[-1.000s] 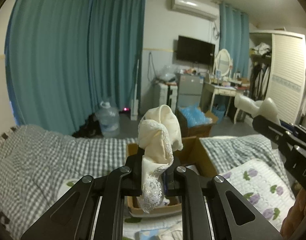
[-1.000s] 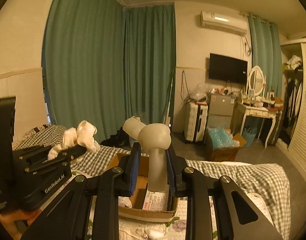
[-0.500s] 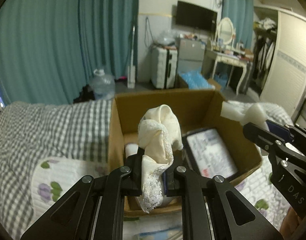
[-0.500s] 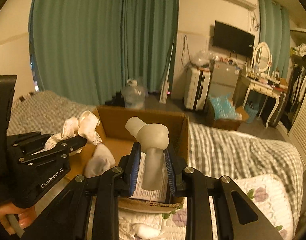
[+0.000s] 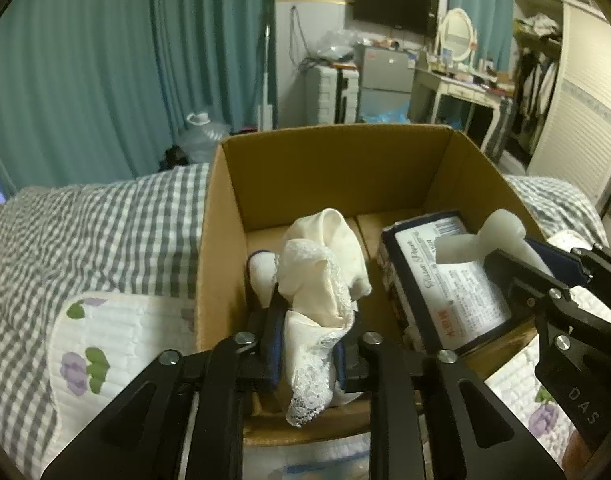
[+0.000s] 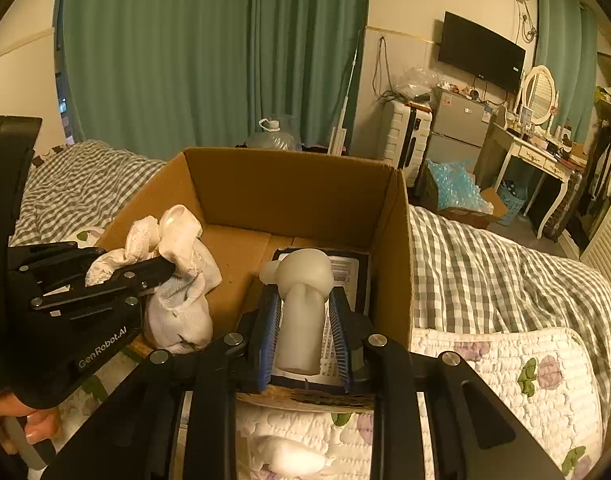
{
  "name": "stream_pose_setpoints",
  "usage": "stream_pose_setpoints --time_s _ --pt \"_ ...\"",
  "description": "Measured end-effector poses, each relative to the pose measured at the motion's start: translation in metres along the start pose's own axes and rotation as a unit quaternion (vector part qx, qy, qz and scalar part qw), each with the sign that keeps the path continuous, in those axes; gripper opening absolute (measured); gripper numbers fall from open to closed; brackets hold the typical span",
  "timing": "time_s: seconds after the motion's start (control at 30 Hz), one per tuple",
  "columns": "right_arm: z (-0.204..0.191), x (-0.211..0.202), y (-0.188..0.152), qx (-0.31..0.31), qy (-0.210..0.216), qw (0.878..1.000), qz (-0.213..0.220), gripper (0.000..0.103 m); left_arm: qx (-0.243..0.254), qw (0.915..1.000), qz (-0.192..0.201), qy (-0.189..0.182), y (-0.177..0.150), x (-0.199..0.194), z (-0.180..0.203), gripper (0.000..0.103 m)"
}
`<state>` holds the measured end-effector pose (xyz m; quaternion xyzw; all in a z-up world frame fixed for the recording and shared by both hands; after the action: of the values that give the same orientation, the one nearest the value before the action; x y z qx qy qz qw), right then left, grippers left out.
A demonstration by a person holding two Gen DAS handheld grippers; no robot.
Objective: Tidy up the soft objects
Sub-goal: 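Open both grippers to release the sock and plastic piece into the box, then move both tools back toward the remaining items on the quilt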
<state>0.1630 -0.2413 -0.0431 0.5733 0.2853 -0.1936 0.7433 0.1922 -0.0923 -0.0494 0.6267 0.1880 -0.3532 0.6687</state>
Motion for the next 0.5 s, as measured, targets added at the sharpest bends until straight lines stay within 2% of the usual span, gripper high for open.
stream_pose_setpoints --time_s 0.03,0.1,0.13,0.2,0.27,0.43,0.5 --pt "0.0 -0.003 0.001 -0.001 -0.003 1.0 0.005 0.031 -0.005 1.0 -0.001 -0.004 0.002 -0.001 -0.002 0.031" --pt "-0.001 -0.009 0.004 -0.003 -0.012 1.0 0.015 0.06 -0.009 1.0 0.001 -0.003 0.005 -0.004 -0.003 0.053" --pt "0.0 -0.014 0.005 -0.004 -0.019 1.0 0.024 0.062 -0.009 0.9999 0.008 -0.003 0.007 -0.008 -0.003 0.057" --pt "0.0 -0.021 0.008 -0.004 -0.027 0.999 0.035 0.062 -0.01 0.9995 0.031 0.0 0.011 -0.021 -0.002 0.076" --pt "0.002 -0.029 0.011 0.0 -0.03 0.999 0.044 0.062 -0.011 0.9988 0.047 0.001 0.016 -0.032 -0.001 0.084" --pt "0.009 -0.061 0.021 0.015 -0.037 0.996 0.075 0.063 -0.017 0.9971 0.074 0.0 0.025 -0.06 -0.005 0.086" --pt "0.012 -0.077 0.025 0.019 -0.041 0.995 0.089 0.069 -0.021 0.9964 0.082 -0.002 0.028 -0.072 -0.007 0.086"
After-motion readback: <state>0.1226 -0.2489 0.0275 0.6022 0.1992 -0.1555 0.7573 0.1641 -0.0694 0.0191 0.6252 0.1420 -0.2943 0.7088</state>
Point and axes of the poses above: each gripper's, at about its wrist camera, not at the fingertips, and x roughly the way its jaws point, z to its right, y to its top, the point moved 2 cm from there along x, roughly the way its jaws point, and after that the axes turned 10 degrees about -x, right-handed, at the moved point
